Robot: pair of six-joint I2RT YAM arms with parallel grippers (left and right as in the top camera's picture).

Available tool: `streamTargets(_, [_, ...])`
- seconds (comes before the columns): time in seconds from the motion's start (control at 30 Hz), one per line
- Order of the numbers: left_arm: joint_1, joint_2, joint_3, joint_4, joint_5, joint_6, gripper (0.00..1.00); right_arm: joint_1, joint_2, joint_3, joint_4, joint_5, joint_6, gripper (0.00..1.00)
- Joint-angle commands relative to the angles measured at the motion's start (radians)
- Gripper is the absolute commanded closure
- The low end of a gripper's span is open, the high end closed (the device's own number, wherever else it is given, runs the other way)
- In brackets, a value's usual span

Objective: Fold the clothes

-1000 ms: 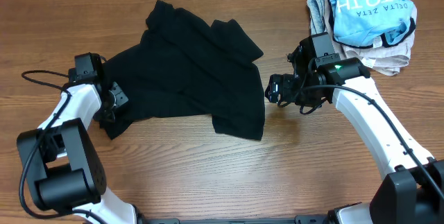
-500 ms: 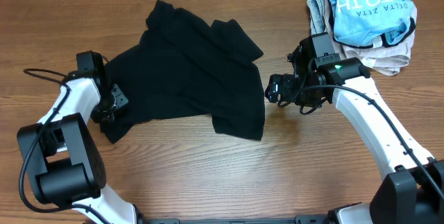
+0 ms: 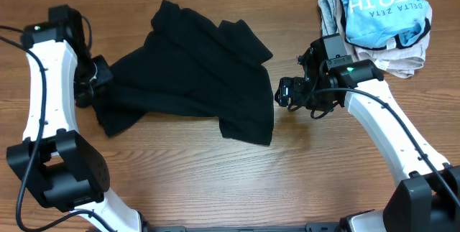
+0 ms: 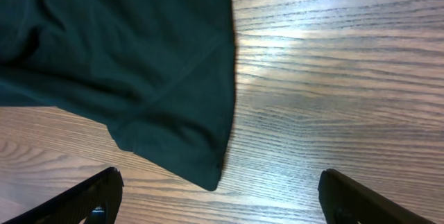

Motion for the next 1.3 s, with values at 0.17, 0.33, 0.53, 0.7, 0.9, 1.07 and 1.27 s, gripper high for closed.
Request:
streamTargets(0.17, [-0.002, -0.005, 0.052, -0.098, 0.12, 0.129, 0.96, 0.023, -0.006, -0.055, 0.032, -0.005, -0.001, 0.11])
streamTargets(0.33, [-0.003, -0.022, 0.052, -0.117, 0.131, 0.153, 0.96, 0.044, -0.003, -0.14, 0.086, -0.004, 0.002, 0.12])
streamTargets(0.53, [-0.003, -0.051, 0.052, -0.111, 0.147, 0.158, 0.96, 0.049, 0.024, -0.226, 0.173, -0.004, -0.007, 0.16])
streamTargets(0.7, [-0.012, -0.052, 0.052, -0.101, 0.147, 0.158, 0.96, 0.093, 0.084, -0.249, 0.208, -0.005, -0.083, 0.22])
streamTargets(0.9, [-0.034, -0.052, 0.052, -0.078, 0.147, 0.157, 0.96, 0.203, 0.169, -0.249, 0.241, 0.032, -0.103, 0.23])
streamTargets(1.07, [-0.042, -0.052, 0.052, -0.066, 0.147, 0.158, 0.96, 0.249, 0.194, -0.249, 0.244, 0.103, -0.04, 0.43])
streamTargets(1.27, [-0.042, -0.053, 0.056, -0.061, 0.147, 0.158, 0.96, 0.252, 0.192, -0.23, 0.229, 0.119, 0.074, 0.96])
